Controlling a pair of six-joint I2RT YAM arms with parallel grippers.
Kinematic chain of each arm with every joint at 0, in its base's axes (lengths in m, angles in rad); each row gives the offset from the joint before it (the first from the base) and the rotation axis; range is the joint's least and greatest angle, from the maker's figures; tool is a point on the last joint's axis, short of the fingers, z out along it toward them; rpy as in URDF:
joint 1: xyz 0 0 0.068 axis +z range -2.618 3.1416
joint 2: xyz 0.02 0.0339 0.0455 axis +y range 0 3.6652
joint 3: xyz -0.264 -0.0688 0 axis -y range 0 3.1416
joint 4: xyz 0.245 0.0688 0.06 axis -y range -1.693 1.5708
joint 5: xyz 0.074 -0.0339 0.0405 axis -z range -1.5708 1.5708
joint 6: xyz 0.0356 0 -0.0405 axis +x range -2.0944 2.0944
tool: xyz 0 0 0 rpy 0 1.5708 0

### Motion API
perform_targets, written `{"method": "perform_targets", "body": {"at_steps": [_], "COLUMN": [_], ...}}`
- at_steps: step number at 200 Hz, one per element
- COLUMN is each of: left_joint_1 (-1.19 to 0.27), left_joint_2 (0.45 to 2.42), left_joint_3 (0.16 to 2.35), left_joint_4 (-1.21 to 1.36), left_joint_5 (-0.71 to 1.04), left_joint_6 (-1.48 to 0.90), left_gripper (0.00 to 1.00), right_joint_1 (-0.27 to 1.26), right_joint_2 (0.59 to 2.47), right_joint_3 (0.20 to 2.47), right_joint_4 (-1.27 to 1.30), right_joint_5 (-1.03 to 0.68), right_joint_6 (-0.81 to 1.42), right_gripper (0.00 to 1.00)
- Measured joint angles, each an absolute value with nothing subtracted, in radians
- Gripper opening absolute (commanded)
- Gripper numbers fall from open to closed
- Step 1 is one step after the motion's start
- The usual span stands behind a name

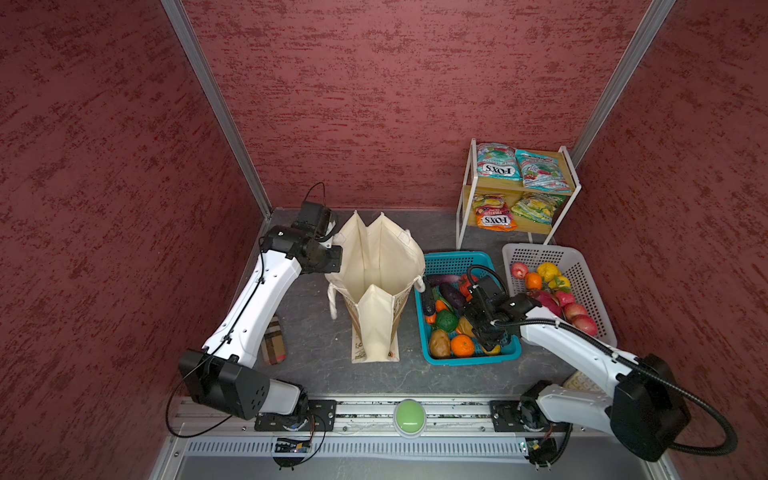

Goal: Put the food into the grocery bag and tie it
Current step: 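Lower the right gripper into the teal basket and grasp the yellow potato, then carry the potato with the right gripper into the open tote bag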

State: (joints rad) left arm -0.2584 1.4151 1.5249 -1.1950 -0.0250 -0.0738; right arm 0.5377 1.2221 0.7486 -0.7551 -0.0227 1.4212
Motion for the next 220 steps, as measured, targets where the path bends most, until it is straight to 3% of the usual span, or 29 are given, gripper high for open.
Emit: {"method": "perform_targets", "body": {"at_steps": [103,149,220], "left_joint_1": [-0.264,-0.264,-0.265], "left_joint_2": [1.415,1.415,1.410], "left_joint_3": [1.523,1.518,1.504], "left_joint_4": [-1.194,-1.188,-1.177], "left_joint_5": [-0.028,-0.028,-0.026], "left_joint_6": [-0.074,-0.074,-0.073], "left_gripper": [0.00,0.00,0.00], "right_joint_1": [0.537,0.538,0.537], "right_joint_2": [1.174,1.131,1.106], "right_joint_3": [0.732,0.742,1.098], "right_joint_4": [-0.742,-0.774,-0.938], "right_joint_5": [-0.003,0.014,0.139], "right_joint_6": [1.443,1.433,1.264], "right_gripper": [0.62,0.59,0.57]}}
